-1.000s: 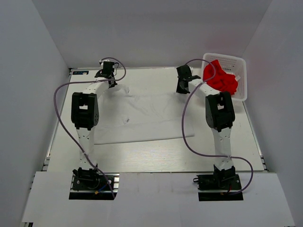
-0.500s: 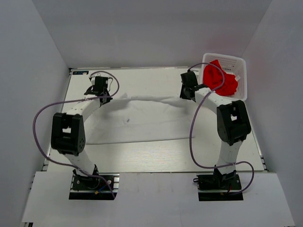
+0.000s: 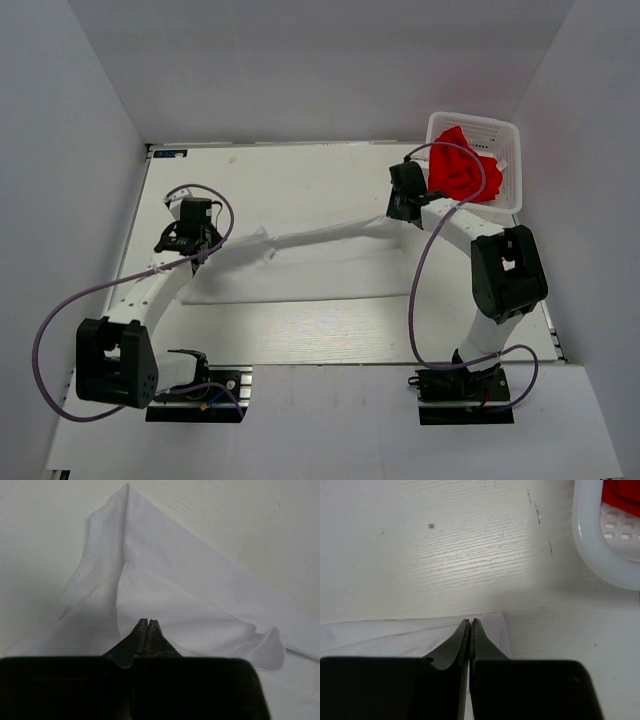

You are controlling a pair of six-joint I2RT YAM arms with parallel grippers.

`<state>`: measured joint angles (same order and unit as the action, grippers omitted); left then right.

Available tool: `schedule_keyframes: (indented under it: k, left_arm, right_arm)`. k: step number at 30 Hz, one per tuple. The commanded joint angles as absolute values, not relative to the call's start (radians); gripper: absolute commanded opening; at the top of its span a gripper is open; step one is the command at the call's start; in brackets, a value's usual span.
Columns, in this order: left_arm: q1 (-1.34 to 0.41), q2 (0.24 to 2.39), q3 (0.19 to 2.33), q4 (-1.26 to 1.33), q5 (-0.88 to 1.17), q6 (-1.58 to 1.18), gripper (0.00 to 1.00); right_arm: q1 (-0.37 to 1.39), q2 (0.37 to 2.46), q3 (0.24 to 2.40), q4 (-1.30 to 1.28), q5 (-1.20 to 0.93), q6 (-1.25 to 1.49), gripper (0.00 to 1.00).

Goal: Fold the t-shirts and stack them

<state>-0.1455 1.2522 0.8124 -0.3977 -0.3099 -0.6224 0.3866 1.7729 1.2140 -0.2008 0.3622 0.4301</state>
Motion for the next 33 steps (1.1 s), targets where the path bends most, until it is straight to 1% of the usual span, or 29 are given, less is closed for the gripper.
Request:
schedule_keyframes:
  k: [1, 5, 10, 11, 12, 13, 14, 15, 16, 17, 18, 20, 23, 24, 27, 29, 30, 33]
  left_arm:
    - [-0.147, 1.197, 0.752, -0.407, -0.276, -0.647, 0.00]
    - [-0.147, 1.187, 0.695, -0.452, -0.265, -0.678, 0.00]
    - [-0.147, 1.167, 0.626, -0.512, -0.269, -0.741, 0.00]
    - [-0.147, 1.167, 0.614, -0.528, -0.253, -0.753, 0.05]
    - [-0.147, 1.167, 0.614, -0.566, -0.253, -0.770, 0.15]
    - [-0.147, 1.167, 0.614, -0.590, -0.242, -0.784, 0.33]
    - [-0.147, 1.167, 0.614, -0.609, -0.233, -0.784, 0.39]
    - [-0.147, 1.157, 0.614, -0.648, -0.224, -0.805, 0.50]
    - [-0.147, 1.131, 0.614, -0.669, -0.224, -0.816, 0.92]
    - [-0.147, 1.114, 0.623, -0.696, -0.224, -0.830, 1.00]
    - [-0.147, 1.097, 0.623, -0.707, -0.224, -0.830, 1.00]
    - [-0.147, 1.048, 0.658, -0.707, -0.224, -0.830, 1.00]
    - [-0.147, 1.025, 0.699, -0.663, -0.224, -0.818, 1.00]
    - [-0.147, 1.035, 0.716, -0.626, -0.224, -0.808, 1.00]
    - [-0.147, 1.120, 0.765, -0.546, -0.183, -0.786, 1.00]
    - [-0.147, 1.187, 0.791, -0.505, -0.147, -0.773, 1.00]
    - [-0.147, 1.260, 0.817, -0.470, -0.114, -0.764, 1.00]
    - [-0.147, 1.380, 0.870, -0.448, -0.072, -0.744, 1.00]
  right_arm:
    - [0.385, 1.713, 1.190, -0.149, 0.316, 0.430, 0.00]
    - [0.385, 1.678, 1.105, -0.109, 0.282, 0.436, 0.00]
    - [0.385, 1.644, 1.023, -0.110, 0.314, 0.456, 0.00]
    - [0.385, 1.637, 1.014, -0.118, 0.325, 0.468, 0.08]
    - [0.385, 1.631, 1.009, -0.126, 0.333, 0.477, 0.14]
    - [0.385, 1.628, 1.003, -0.147, 0.342, 0.480, 0.19]
    - [0.385, 1.615, 1.002, -0.156, 0.362, 0.486, 0.22]
    - [0.384, 1.597, 0.997, -0.191, 0.376, 0.492, 0.39]
    - [0.385, 1.585, 0.983, -0.195, 0.385, 0.495, 0.49]
    - [0.385, 1.551, 0.977, -0.210, 0.411, 0.517, 0.68]
    - [0.380, 1.530, 0.970, -0.216, 0.419, 0.518, 0.73]
    - [0.383, 1.497, 0.962, -0.219, 0.420, 0.519, 0.90]
    - [0.390, 1.473, 0.963, -0.170, 0.358, 0.480, 0.90]
    - [0.388, 1.470, 0.962, -0.151, 0.289, 0.468, 0.90]
    - [0.400, 1.496, 0.956, -0.045, 0.160, 0.399, 0.90]
    - [0.420, 1.552, 0.982, -0.028, 0.118, 0.388, 0.90]
    - [0.428, 1.568, 0.992, -0.022, 0.073, 0.367, 0.90]
    - [0.449, 1.652, 1.041, -0.035, 0.042, 0.373, 0.90]
